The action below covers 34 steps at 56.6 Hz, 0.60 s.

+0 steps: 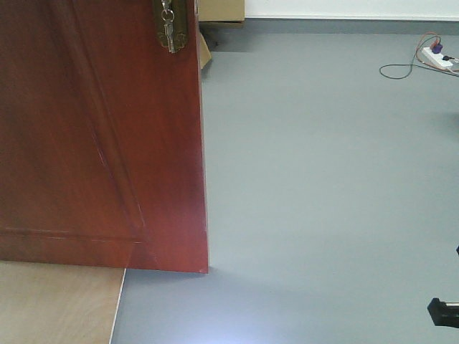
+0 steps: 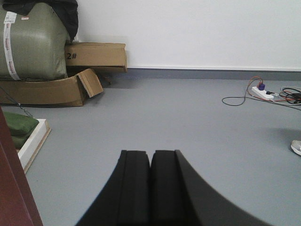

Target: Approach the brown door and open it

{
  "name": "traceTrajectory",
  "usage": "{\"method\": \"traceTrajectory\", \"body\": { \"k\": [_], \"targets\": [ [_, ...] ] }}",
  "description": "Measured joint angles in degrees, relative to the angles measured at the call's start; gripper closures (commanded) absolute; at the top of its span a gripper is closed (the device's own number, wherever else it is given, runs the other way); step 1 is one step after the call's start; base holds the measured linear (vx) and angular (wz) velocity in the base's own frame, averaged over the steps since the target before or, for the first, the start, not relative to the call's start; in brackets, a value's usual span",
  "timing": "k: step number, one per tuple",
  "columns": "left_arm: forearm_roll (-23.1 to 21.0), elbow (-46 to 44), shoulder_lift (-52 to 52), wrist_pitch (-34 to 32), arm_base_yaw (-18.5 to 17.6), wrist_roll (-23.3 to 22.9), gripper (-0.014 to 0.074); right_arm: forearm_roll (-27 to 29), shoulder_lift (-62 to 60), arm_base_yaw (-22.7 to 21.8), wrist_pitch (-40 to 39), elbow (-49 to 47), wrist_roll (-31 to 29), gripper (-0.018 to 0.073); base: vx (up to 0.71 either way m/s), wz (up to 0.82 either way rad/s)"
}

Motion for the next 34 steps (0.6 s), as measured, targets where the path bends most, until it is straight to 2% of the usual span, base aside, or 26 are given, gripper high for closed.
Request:
{"method": "traceTrajectory", "body": {
  "k": [20, 34],
  "targets": [
    [0.67, 13.89, -14.01, -1.11, 0.00, -1.49, 0.0600, 0.00, 0.00, 0.00, 0.00, 0.00, 0.00, 0.0559, 0.00, 0.00],
    [0.81, 14.95, -14.41, 4.73, 0.00, -1.62, 0.0600, 0.00, 0.00, 0.00, 0.01, 0.00, 0.00, 0.0559, 0.00, 0.00]
  ]
}}
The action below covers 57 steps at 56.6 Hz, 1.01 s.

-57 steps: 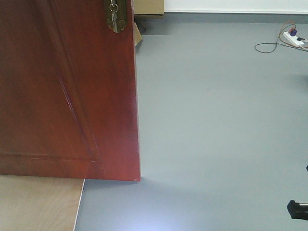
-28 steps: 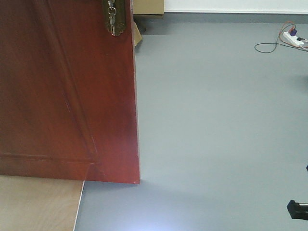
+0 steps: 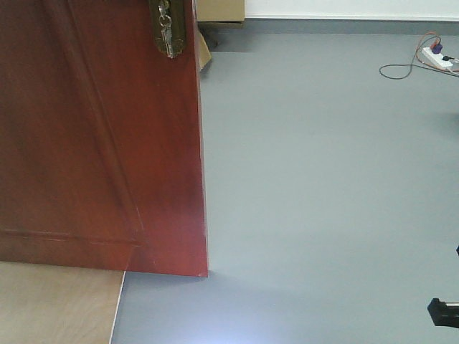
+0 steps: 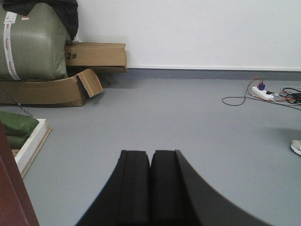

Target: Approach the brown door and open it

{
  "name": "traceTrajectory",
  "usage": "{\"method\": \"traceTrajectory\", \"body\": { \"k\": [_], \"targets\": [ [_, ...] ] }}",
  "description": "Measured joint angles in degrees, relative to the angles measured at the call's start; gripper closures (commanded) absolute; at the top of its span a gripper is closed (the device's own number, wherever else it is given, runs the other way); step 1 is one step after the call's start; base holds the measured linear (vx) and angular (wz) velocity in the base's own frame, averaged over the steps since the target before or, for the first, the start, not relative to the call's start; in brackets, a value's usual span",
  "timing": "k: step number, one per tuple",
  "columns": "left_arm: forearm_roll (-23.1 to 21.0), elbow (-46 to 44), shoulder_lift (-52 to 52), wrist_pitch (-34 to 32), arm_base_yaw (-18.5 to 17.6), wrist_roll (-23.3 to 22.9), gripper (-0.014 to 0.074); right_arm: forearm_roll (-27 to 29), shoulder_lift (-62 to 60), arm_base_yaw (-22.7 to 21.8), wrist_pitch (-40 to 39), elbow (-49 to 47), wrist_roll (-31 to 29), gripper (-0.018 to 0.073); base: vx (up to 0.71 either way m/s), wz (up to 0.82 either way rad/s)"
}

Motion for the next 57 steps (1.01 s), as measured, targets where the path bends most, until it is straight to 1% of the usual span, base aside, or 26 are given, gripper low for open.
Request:
{"method": "traceTrajectory", "body": {
  "k": [9, 25, 57],
  "targets": [
    [0.05, 0.00, 0.00, 0.93, 0.00, 0.69, 0.0600, 0.00, 0.00, 0.00, -0.05, 0.00, 0.00, 0.0559, 0.00, 0.00],
    [0.05, 0.00, 0.00, 0.58, 0.00, 4.37, 0.0600, 0.00, 0.00, 0.00, -0.05, 0.00, 0.00, 0.0559, 0.00, 0.00],
    [0.05, 0.00, 0.00, 0.51, 0.00, 4.76, 0.0600, 0.00, 0.00, 0.00, -0.05, 0.00, 0.00, 0.0559, 0.00, 0.00]
  ]
}}
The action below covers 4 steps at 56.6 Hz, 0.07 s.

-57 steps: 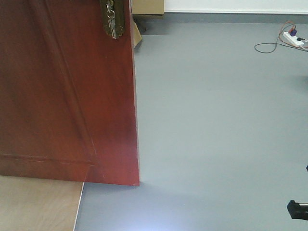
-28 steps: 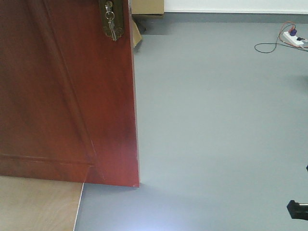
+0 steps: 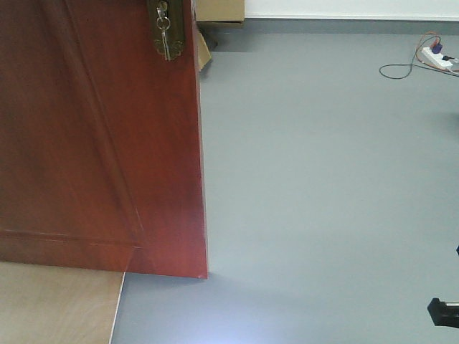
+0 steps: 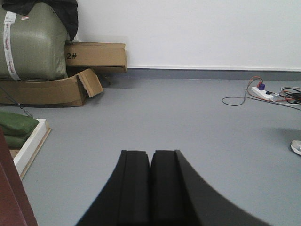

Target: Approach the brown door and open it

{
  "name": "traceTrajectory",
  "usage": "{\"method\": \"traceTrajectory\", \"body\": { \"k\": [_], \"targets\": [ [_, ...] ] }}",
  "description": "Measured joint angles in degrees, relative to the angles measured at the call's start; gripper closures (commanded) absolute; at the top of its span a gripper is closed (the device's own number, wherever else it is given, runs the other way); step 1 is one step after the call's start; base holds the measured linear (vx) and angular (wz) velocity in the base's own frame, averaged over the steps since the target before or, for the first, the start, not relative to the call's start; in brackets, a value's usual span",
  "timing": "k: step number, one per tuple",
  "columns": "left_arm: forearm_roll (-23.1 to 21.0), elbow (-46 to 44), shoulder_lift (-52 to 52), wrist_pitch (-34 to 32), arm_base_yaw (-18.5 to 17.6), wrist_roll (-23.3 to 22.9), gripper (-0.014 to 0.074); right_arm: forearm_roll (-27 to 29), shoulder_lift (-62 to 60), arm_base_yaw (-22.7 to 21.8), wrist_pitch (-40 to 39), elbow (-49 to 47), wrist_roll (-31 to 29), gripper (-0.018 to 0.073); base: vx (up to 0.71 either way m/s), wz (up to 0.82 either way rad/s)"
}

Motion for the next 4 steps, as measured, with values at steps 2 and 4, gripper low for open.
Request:
{"method": "traceTrajectory", "body": {
  "k": [2, 4],
  "targets": [
    [0.00, 0.00, 0.00, 0.00, 0.00, 0.00, 0.0600, 0.00, 0.00, 0.00, 0.00, 0.00, 0.00, 0.0559, 0.00, 0.00],
    [0.00, 0.00, 0.00, 0.00, 0.00, 0.00, 0.0600, 0.00, 0.00, 0.00, 0.00, 0.00, 0.00, 0.0559, 0.00, 0.00]
  ]
}}
